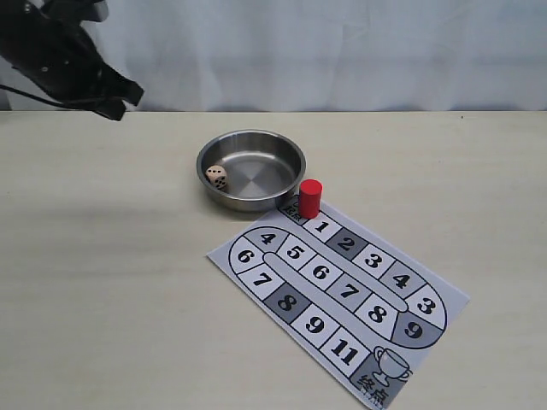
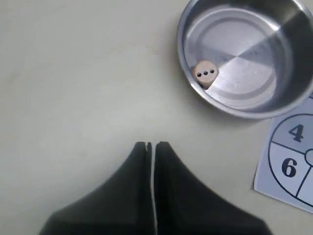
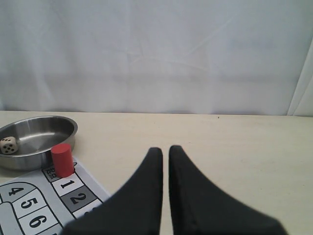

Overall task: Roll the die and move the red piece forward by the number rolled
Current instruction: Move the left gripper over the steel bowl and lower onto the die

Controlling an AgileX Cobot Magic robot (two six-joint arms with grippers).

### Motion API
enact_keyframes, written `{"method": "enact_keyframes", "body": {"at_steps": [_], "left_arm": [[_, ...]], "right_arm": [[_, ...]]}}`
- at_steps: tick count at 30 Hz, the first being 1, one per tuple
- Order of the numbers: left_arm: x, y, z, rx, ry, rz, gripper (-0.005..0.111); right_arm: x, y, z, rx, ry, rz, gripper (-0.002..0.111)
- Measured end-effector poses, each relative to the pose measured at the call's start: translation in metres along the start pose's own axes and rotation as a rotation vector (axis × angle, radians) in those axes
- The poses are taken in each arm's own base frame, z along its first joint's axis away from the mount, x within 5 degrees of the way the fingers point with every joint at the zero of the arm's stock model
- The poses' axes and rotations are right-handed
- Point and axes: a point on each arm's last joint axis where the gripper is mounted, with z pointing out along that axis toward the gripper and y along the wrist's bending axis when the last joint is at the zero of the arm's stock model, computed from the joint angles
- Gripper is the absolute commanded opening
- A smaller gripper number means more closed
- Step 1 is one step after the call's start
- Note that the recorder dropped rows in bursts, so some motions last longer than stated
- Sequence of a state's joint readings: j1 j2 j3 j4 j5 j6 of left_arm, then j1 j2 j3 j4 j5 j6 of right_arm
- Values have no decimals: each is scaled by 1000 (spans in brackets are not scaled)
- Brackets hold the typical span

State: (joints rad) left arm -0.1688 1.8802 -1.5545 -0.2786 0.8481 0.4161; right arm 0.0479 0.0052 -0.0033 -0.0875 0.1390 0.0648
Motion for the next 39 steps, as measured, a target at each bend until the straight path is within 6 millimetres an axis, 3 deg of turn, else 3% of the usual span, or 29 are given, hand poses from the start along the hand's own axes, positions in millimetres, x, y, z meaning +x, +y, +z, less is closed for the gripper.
{"method": "enact_keyframes", "body": {"at_steps": [4, 7, 17, 21, 26, 39], "left_arm": [[-19, -4, 30, 41, 54, 33, 37], [-30, -12, 50, 72, 89, 66, 44], [-66, -41, 92, 156, 103, 301, 46], [-64, -50, 111, 189, 122, 456, 48], [-59, -58, 127, 250, 114, 646, 62], [-46, -53, 172, 257, 104, 743, 62]], "right_arm": [[0, 0, 0, 0, 0, 0, 4], [0, 0, 0, 0, 0, 0, 4], [0, 0, 0, 0, 0, 0, 4], [0, 0, 0, 0, 0, 0, 4], [0, 0, 0, 0, 0, 0, 4], [0, 0, 0, 0, 0, 0, 4]]}}
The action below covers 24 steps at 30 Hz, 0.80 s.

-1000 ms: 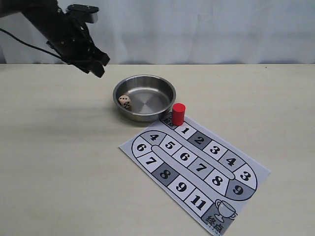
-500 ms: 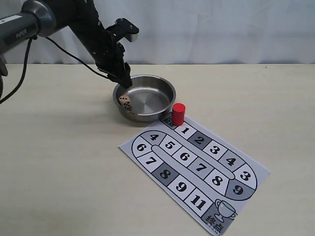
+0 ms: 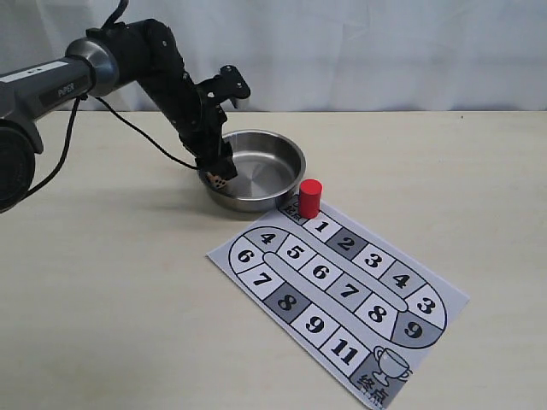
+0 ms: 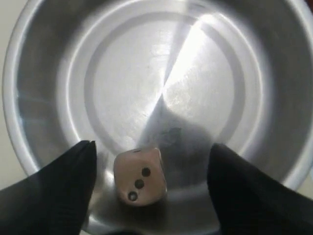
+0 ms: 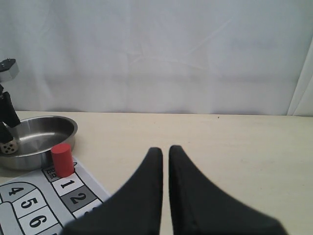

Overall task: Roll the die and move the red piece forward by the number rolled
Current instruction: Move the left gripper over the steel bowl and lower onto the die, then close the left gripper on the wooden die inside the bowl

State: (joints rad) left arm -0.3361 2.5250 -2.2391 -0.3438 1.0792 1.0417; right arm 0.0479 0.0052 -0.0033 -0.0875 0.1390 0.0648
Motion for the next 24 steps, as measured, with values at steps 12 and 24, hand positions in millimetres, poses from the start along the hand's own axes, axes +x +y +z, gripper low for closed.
{"method": "enact_keyframes", "body": {"at_steps": [12, 24], "left_arm": [[11, 5, 17, -31, 56, 30, 62], [11, 5, 17, -32, 63, 35, 62]], "right_arm": [[0, 0, 0, 0, 0, 0, 4], [0, 0, 0, 0, 0, 0, 4]]}}
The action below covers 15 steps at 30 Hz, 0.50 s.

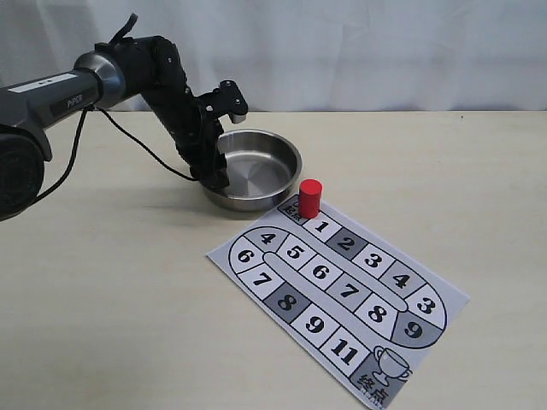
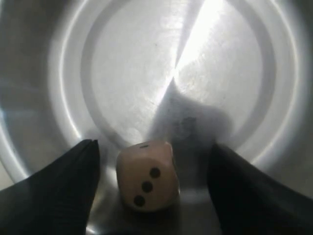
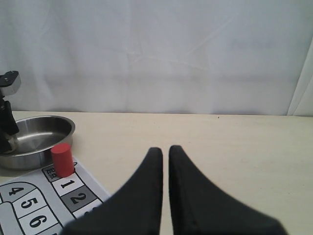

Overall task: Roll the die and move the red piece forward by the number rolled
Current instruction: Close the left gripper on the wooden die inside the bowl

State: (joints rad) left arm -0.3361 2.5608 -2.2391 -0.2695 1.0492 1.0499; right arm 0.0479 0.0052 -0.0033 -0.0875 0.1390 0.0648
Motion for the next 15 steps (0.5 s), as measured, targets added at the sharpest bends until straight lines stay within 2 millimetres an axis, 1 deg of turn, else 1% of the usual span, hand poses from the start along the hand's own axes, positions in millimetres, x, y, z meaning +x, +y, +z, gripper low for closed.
{"method": "enact_keyframes", "body": {"at_steps": [4, 7, 11, 12, 13, 14, 15], "left_arm": [[0, 0, 0, 2, 1, 0, 62], [1, -1, 2, 7, 4, -1, 49], [2, -1, 4, 12, 8, -2, 37], [2, -1, 5, 14, 9, -2, 29], [3, -1, 6, 16, 11, -3, 23], [3, -1, 6, 16, 11, -3, 12], [3, -1, 6, 16, 11, -3, 7]], "right_arm": [[0, 0, 0, 0, 0, 0, 4], [0, 0, 0, 0, 0, 0, 4], [0, 0, 0, 0, 0, 0, 4], [0, 0, 0, 0, 0, 0, 4], [0, 0, 0, 0, 0, 0, 4], [0, 0, 0, 0, 0, 0, 4], [0, 0, 0, 0, 0, 0, 4]]}}
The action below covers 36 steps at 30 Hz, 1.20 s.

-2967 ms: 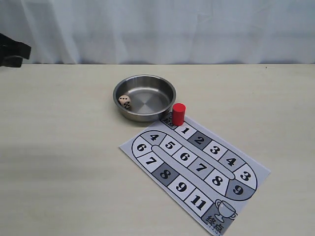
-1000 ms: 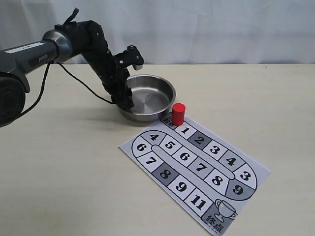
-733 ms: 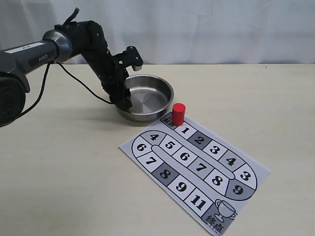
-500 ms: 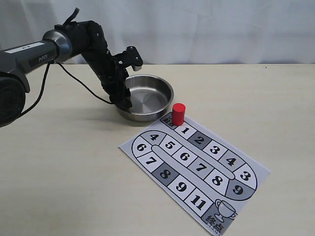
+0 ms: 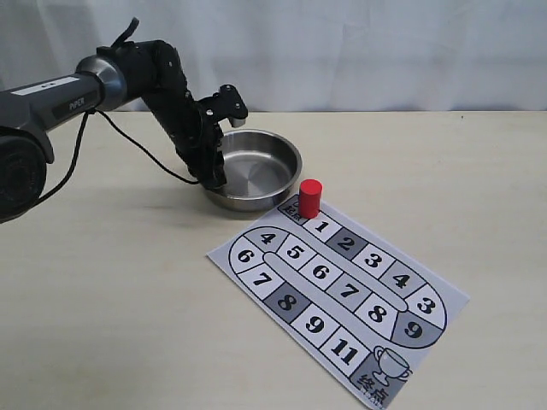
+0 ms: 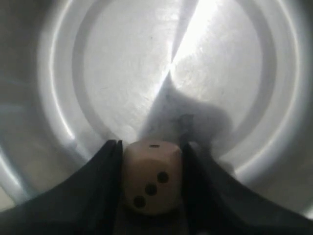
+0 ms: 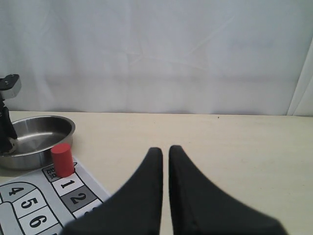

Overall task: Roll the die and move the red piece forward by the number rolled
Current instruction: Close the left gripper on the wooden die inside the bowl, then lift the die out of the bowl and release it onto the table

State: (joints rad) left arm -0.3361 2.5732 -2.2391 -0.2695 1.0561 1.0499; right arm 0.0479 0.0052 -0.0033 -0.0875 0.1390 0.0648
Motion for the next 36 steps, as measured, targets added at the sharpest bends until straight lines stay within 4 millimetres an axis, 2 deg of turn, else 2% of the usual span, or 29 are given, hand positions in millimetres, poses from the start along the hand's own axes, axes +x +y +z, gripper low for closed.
{"method": "enact_keyframes", "body": {"at_steps": [1, 3, 5, 7, 8, 9, 10, 11, 14, 18, 21, 26, 33, 36], "left_arm": [[0, 0, 0, 0, 0, 0, 0], [-1, 0, -2, 2, -10, -4, 0], [-9, 0, -18, -12, -48, -11, 0], [-17, 0, -38, -32, -82, -36, 0], [-22, 0, -57, -48, -103, -70, 0], [-25, -2, -67, -48, -105, -94, 0], [-23, -3, -83, -36, -83, -141, 0], [-20, -3, -89, -33, -58, -169, 0], [-2, 6, -107, -54, -11, -329, 0], [15, 4, -119, -53, 21, -420, 0], [27, -9, -123, -22, 66, -471, 0], [56, -36, -115, -45, 102, -576, 0], [94, -69, -138, -117, 69, -766, 0], [109, -84, -139, -128, 91, -788, 0]], "right_arm": [[0, 0, 0, 0, 0, 0, 4], [0, 0, 0, 0, 0, 0, 4], [0, 0, 0, 0, 0, 0, 4], [0, 0, 0, 0, 0, 0, 4], [0, 0, 0, 0, 0, 0, 4], [0, 0, 0, 0, 0, 0, 4], [0, 0, 0, 0, 0, 0, 4], [0, 0, 0, 0, 0, 0, 4], [0, 0, 0, 0, 0, 0, 4], [0, 0, 0, 0, 0, 0, 4], [0, 0, 0, 0, 0, 0, 4], [0, 0, 0, 0, 0, 0, 4], [0, 0, 0, 0, 0, 0, 4], [0, 0, 0, 0, 0, 0, 4]]}}
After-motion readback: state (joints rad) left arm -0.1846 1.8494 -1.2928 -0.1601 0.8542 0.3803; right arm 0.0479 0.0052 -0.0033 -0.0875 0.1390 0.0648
